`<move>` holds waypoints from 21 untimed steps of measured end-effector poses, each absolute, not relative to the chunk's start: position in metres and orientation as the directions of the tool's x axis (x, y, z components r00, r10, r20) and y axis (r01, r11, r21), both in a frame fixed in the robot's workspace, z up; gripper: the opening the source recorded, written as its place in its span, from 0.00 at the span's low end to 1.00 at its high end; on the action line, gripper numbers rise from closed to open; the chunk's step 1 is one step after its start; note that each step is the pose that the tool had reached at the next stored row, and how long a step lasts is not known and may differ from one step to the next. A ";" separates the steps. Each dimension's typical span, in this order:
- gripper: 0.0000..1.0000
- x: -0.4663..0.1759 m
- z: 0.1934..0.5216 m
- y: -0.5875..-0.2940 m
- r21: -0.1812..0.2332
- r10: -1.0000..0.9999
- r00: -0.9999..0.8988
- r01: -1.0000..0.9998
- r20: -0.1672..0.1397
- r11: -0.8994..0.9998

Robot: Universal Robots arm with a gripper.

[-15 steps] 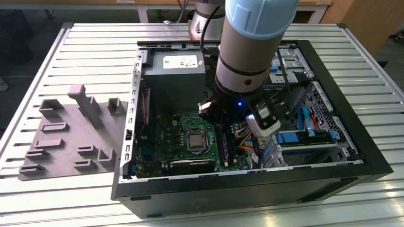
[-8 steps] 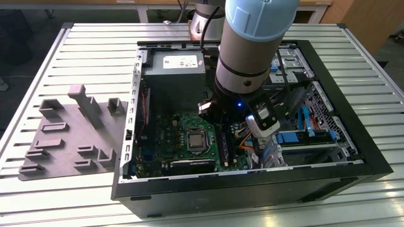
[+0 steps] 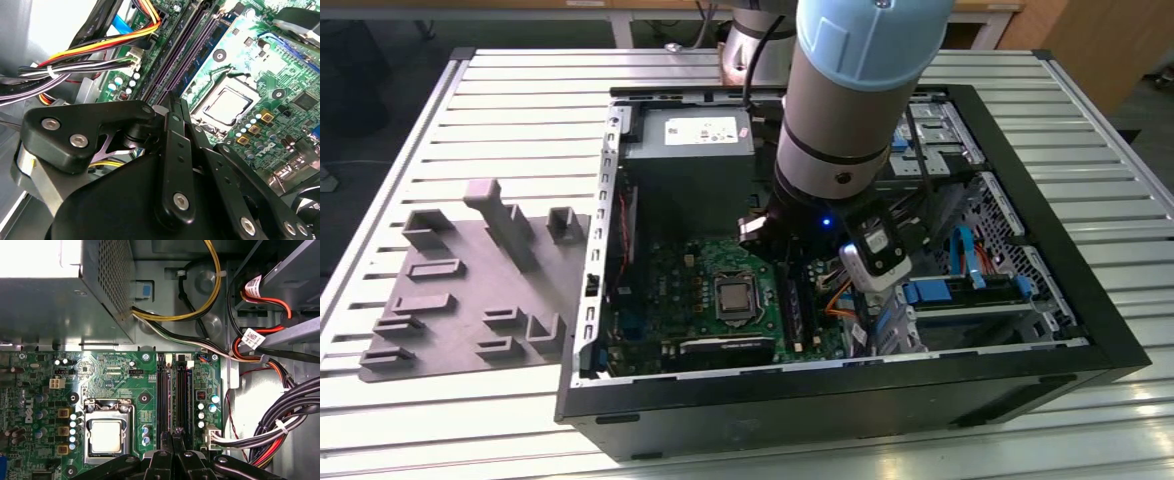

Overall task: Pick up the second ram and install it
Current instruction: 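Insert the second ram into the second slot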

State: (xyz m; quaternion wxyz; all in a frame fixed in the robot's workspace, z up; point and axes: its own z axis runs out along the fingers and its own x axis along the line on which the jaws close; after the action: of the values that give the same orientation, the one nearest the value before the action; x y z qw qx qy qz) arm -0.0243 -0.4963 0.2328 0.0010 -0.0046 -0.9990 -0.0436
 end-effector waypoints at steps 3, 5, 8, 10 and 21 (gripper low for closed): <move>0.11 -0.024 0.231 -0.496 0.087 0.009 -1.000 0.009 0.002 0.996; 0.11 -0.024 0.231 -0.496 0.087 0.009 -1.000 0.009 0.003 0.996; 0.11 -0.024 0.230 -0.496 0.087 0.009 -1.000 0.009 0.002 0.996; 0.11 -0.024 0.230 -0.496 0.087 0.009 -1.000 0.009 0.002 0.996; 0.11 -0.024 0.229 -0.496 0.087 0.009 -1.000 0.009 0.002 0.996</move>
State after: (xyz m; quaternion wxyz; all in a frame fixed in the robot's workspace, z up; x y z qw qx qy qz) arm -0.0243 -0.4955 0.2287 0.0010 -0.0046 -0.9990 -0.0436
